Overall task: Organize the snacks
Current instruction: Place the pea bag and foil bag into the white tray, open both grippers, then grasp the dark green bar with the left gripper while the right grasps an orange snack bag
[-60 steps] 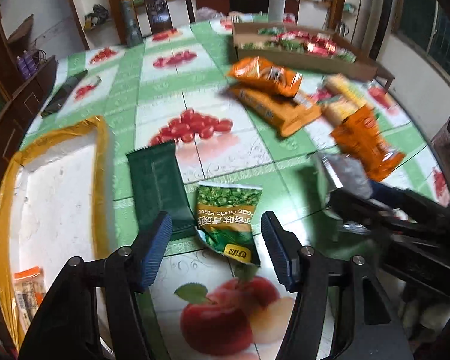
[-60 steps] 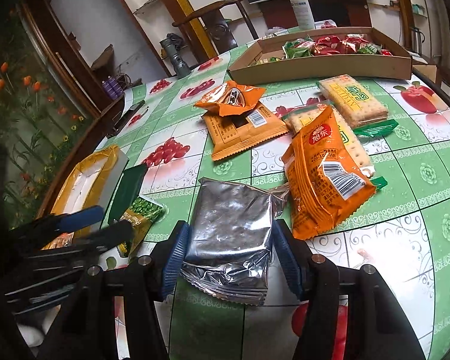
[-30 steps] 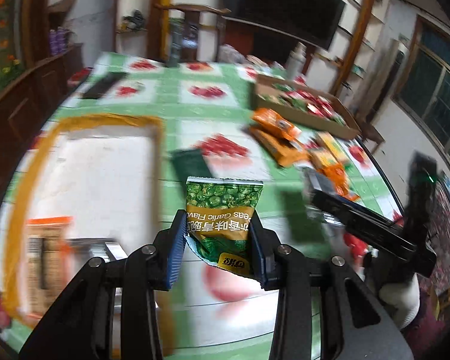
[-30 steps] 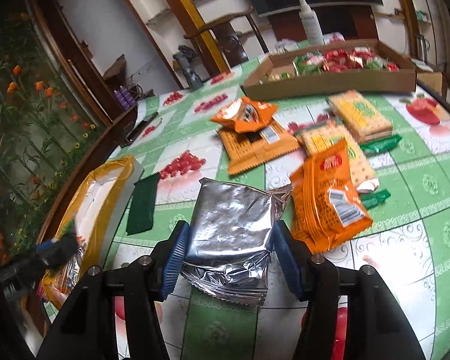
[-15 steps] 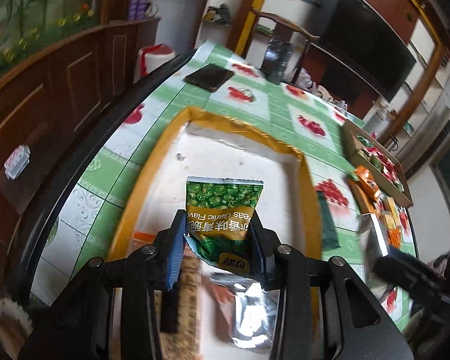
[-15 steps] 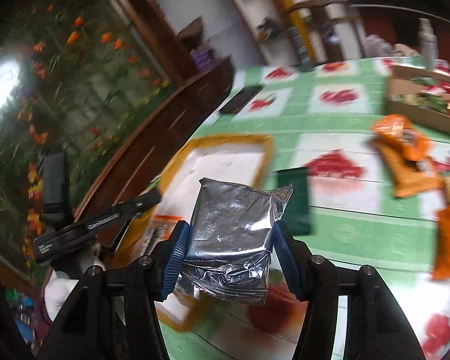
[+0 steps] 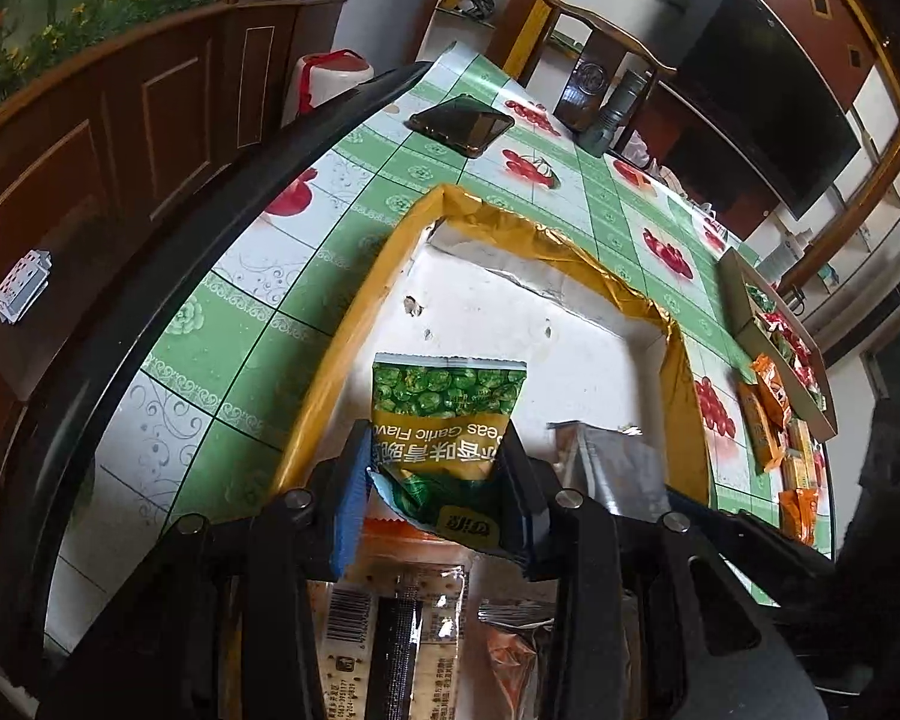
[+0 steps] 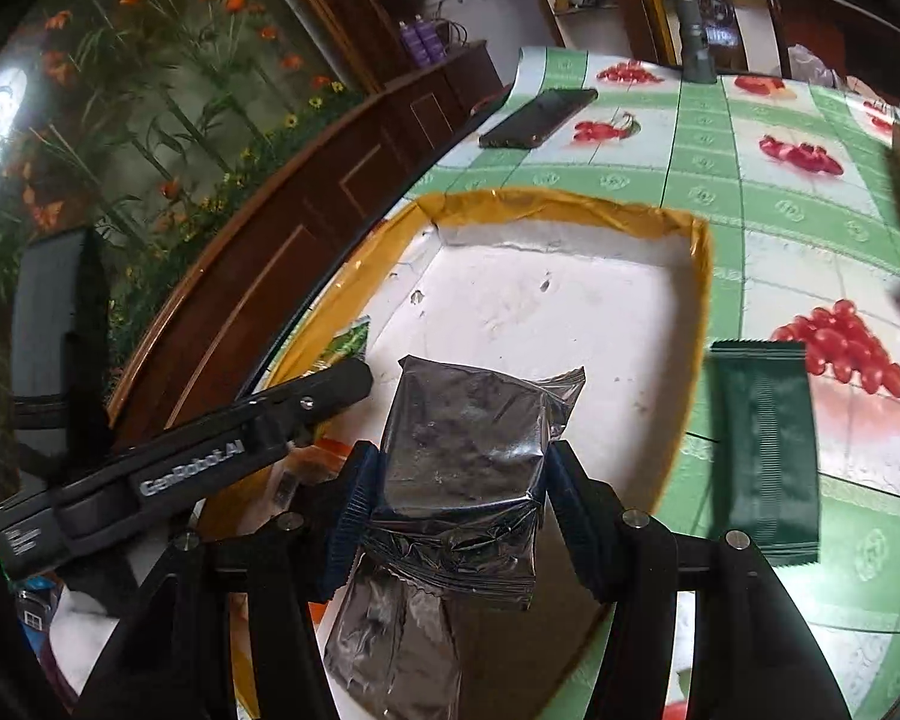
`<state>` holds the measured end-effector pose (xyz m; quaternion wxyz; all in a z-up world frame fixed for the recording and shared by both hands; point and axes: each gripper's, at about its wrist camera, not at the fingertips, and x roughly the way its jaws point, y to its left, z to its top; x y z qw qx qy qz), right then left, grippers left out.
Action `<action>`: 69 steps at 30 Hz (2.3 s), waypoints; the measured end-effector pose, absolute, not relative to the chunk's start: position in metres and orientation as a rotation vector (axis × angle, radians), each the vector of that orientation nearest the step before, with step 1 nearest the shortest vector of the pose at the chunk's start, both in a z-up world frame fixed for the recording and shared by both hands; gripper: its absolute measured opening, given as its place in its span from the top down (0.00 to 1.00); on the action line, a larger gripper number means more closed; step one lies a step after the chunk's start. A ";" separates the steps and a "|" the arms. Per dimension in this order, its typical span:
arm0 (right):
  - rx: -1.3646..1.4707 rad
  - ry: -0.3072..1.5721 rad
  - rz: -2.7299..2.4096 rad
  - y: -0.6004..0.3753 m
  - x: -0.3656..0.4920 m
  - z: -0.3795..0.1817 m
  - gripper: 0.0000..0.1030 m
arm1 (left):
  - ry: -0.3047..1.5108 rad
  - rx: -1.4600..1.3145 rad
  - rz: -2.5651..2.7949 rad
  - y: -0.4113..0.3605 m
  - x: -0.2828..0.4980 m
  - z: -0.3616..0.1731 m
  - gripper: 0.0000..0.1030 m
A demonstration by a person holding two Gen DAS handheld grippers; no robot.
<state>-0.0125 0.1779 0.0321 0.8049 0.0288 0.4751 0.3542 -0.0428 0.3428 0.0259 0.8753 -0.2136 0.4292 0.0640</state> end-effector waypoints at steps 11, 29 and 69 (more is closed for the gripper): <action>0.047 0.942 0.778 0.176 -0.024 0.048 0.42 | 0.860 -0.463 0.125 0.340 -0.057 0.042 0.62; 0.352 0.807 0.389 -0.095 -0.025 0.086 0.39 | 0.770 -0.492 -0.096 0.232 -0.118 0.088 0.31; 0.194 0.846 0.244 -0.119 -0.011 0.013 0.60 | 1.043 -0.001 0.056 0.125 0.020 0.025 0.31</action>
